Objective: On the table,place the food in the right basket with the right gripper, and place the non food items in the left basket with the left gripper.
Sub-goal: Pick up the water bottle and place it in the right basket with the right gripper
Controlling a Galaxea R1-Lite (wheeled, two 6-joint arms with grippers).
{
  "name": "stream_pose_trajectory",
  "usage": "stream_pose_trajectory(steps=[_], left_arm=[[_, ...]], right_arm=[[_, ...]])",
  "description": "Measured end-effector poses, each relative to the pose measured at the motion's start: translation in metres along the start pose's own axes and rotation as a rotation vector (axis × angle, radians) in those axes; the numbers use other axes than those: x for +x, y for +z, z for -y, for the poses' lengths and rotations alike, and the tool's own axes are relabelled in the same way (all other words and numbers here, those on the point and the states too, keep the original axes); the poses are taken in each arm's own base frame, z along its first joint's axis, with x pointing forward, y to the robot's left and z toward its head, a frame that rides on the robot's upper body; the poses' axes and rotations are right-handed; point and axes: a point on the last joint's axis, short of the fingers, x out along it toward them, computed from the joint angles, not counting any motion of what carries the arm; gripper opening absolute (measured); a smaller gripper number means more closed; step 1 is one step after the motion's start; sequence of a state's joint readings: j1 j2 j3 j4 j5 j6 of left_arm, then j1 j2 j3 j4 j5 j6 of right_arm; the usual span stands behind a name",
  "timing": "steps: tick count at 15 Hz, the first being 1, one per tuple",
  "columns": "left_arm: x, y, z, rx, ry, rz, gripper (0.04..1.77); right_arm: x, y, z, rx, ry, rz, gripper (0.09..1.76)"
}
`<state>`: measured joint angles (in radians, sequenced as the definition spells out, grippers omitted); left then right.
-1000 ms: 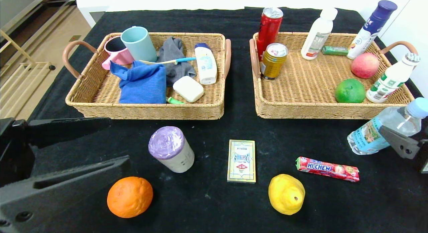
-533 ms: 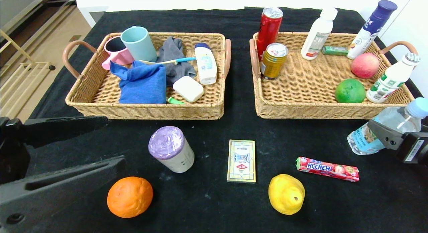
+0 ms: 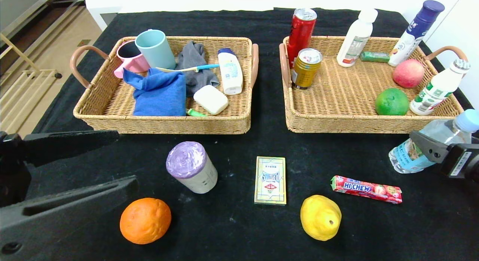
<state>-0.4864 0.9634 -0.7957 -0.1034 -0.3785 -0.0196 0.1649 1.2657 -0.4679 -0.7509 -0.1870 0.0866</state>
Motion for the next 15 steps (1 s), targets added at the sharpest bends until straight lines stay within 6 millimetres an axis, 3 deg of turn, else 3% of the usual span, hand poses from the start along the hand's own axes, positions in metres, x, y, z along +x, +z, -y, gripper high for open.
stream_pose_trajectory(steps=[1, 4, 6, 15], left_arm=[[-0.0002, 0.0001, 0.0001, 0.001, 0.000, 0.001, 1.76], [-0.0023, 0.0003, 0.0011, 0.009, -0.003, 0.006, 1.76], [-0.0044, 0.0005, 0.0021, 0.020, -0.005, 0.012, 1.76], [-0.0069, 0.0008, 0.0032, 0.024, -0.006, 0.020, 1.76]], right_arm=[[0.0003, 0.0000, 0.0008, 0.000, -0.004, 0.000, 1.76], [0.0011, -0.0002, 0.0022, -0.001, -0.010, -0.002, 1.24], [0.0012, -0.0009, 0.0025, -0.001, -0.011, -0.005, 1.05], [0.0011, -0.0042, 0.0027, -0.003, -0.008, -0.016, 1.03]])
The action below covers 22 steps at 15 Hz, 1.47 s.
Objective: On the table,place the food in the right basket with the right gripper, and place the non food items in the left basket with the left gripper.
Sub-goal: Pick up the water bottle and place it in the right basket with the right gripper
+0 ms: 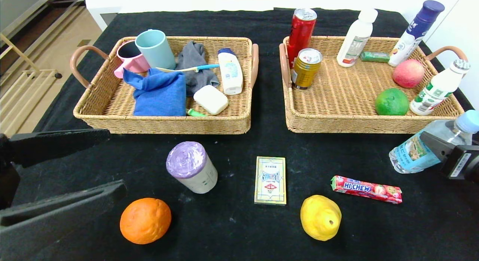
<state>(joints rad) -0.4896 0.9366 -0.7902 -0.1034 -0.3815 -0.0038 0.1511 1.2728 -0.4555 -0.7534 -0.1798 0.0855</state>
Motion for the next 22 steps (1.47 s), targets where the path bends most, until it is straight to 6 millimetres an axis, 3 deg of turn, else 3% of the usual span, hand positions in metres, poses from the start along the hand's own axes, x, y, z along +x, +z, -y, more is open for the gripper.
stream_pose_trajectory(steps=[5, 11, 16, 22], left_arm=[[-0.002, 0.002, 0.001, 0.001, 0.002, 0.008, 1.76], [-0.001, 0.001, 0.001, -0.001, 0.002, 0.007, 1.76], [0.000, 0.000, 0.000, -0.003, 0.002, 0.000, 1.76], [0.001, 0.000, -0.001, -0.006, 0.004, -0.003, 1.76]], right_arm=[[-0.002, -0.001, -0.001, -0.005, 0.010, -0.004, 1.02], [-0.026, 0.019, -0.001, -0.041, 0.030, 0.016, 1.02], [-0.045, 0.060, -0.006, -0.038, 0.065, 0.046, 1.02], [-0.026, 0.105, -0.018, -0.034, 0.090, 0.112, 1.02]])
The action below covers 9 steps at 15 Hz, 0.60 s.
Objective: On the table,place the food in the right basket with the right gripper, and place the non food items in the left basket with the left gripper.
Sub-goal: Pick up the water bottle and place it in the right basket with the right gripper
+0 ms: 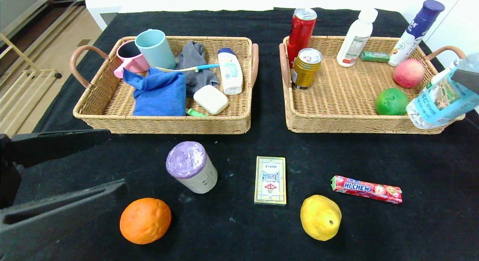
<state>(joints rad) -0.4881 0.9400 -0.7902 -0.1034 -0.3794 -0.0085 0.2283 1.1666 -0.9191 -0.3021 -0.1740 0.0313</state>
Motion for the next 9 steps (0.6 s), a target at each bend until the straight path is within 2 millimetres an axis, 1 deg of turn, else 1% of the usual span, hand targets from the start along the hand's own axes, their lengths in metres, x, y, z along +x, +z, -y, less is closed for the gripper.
stream_pose_trajectory(steps=[4, 9], left_arm=[[0.000, 0.000, 0.000, 0.000, 0.004, 0.001, 1.76], [0.000, 0.001, 0.000, 0.003, 0.008, 0.001, 1.76]], right_arm=[[0.035, 0.023, -0.013, 0.003, 0.029, 0.030, 1.02], [0.083, 0.031, -0.026, 0.004, 0.040, 0.038, 1.02]])
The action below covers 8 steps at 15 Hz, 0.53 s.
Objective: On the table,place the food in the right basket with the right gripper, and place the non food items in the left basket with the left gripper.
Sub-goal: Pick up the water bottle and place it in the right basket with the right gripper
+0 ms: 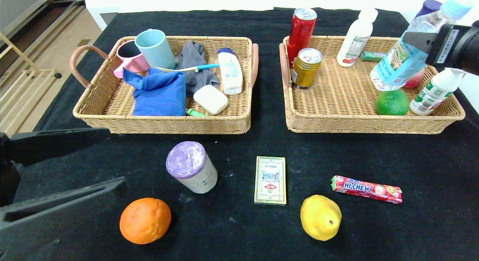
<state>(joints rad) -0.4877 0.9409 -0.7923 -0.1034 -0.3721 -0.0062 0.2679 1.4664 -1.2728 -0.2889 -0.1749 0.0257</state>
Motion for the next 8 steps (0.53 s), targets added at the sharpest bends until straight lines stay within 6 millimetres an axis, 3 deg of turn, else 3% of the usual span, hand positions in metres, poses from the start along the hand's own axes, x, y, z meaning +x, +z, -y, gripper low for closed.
stream_pose_trajectory(steps=[8], left_arm=[[0.002, 0.000, -0.001, 0.000, -0.003, -0.006, 1.76]], right_arm=[[0.061, 0.004, -0.015, 0.004, 0.016, 0.014, 1.02]])
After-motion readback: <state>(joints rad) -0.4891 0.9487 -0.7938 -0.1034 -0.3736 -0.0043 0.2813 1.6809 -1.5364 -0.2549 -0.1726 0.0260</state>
